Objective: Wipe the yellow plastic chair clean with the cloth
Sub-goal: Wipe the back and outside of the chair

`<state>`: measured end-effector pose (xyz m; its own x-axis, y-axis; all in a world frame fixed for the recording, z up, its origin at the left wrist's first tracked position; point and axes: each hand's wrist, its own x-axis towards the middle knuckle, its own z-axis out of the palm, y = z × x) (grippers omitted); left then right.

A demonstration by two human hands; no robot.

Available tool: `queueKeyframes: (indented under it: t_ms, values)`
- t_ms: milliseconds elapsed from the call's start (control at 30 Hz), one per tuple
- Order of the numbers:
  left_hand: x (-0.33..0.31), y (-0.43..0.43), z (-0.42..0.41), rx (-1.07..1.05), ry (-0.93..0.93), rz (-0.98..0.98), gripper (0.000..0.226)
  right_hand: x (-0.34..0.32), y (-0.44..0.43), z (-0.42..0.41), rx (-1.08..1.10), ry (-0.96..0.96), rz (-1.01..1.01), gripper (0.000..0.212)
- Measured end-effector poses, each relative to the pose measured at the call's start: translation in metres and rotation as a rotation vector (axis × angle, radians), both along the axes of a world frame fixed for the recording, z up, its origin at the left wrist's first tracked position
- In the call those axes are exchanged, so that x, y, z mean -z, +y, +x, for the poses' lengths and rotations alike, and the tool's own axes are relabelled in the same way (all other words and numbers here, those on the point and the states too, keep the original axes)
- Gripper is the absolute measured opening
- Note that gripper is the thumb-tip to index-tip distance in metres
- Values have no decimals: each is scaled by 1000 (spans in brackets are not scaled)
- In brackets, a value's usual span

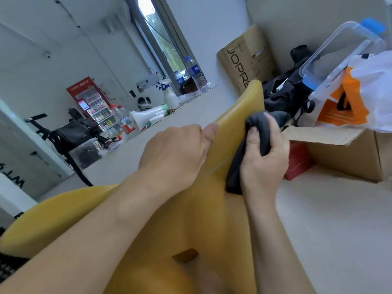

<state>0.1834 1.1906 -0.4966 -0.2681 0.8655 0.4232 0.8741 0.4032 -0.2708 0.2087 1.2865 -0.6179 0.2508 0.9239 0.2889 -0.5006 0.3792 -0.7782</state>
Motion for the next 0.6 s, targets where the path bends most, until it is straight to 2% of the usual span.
queueKeyframes:
  t_ms: [133,200,333,500,600]
  values:
    - [-3,25,-8,-18,14,-32,53,2,-84,-23,60,-76,166,38]
    - [-5,25,-10,-23,-23,-83,49,1,-56,-22,67,-94,171,37]
    - [-8,12,-10,-46,-102,-211,36,-5,31,-2,-53,-103,12,33]
    - [-7,28,2,-100,-25,-132,34,-2,-50,-17,-9,-55,108,41]
    - [-7,51,5,-77,-98,-129,35,-3,-35,-13,-22,-128,56,45]
